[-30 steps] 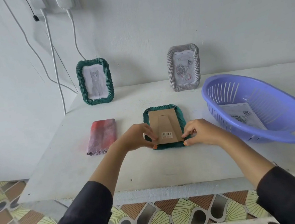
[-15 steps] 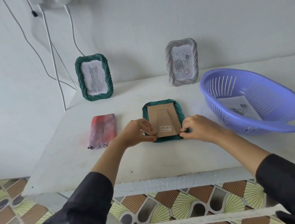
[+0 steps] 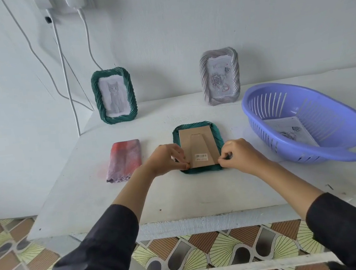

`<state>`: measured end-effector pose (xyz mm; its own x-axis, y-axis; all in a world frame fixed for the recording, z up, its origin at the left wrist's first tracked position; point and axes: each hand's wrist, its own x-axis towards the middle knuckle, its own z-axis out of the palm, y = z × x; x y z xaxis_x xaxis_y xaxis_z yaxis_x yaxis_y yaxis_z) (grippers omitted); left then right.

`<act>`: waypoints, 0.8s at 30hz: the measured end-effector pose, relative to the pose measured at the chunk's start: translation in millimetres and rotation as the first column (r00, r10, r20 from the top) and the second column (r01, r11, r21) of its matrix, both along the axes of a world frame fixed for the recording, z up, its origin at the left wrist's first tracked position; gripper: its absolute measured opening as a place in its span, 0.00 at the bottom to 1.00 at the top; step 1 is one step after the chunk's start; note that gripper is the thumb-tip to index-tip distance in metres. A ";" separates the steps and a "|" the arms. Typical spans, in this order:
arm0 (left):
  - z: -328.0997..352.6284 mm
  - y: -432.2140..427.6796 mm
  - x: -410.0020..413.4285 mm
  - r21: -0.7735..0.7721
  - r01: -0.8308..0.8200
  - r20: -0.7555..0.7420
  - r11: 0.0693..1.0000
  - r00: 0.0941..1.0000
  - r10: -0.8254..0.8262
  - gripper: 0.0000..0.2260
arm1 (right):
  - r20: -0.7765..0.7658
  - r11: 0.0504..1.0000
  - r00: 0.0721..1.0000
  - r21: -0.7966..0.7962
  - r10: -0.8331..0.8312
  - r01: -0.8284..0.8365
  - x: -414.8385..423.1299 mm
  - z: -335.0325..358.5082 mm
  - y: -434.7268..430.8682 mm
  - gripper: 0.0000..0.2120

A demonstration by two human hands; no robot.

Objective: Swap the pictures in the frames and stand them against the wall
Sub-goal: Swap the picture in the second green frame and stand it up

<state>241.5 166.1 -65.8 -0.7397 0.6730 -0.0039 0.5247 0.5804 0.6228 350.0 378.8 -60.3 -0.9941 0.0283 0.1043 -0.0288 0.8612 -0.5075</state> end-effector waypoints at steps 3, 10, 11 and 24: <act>-0.8 1.8 -2.7 -0.002 -0.012 0.029 1.000 1.000 0.012 0.07 | 0.026 0.999 0.999 -0.023 -0.035 0.036 -1.8 -0.5 -0.8 0.08; -0.8 7.3 -6.4 0.095 -0.147 0.155 0.985 0.979 0.131 0.08 | 0.147 0.995 0.987 -0.075 -0.059 0.071 -14.5 6.7 1.4 0.05; -1.3 9.9 -7.9 0.150 -0.224 0.164 0.963 0.966 0.200 0.09 | 0.136 0.991 0.988 -0.095 -0.079 0.092 -19.3 8.1 2.7 0.05; -12.2 49.4 -63.6 0.129 -0.487 -0.048 0.864 0.867 0.496 0.13 | 0.026 0.939 0.940 -0.047 -0.341 0.342 -119.7 -6.4 6.0 0.12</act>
<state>177.9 215.5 -78.0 -0.9694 0.2151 0.1180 0.2379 0.7065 0.6666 230.3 384.8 -66.7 -0.9255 0.3709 0.0769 0.2716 0.7914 -0.5477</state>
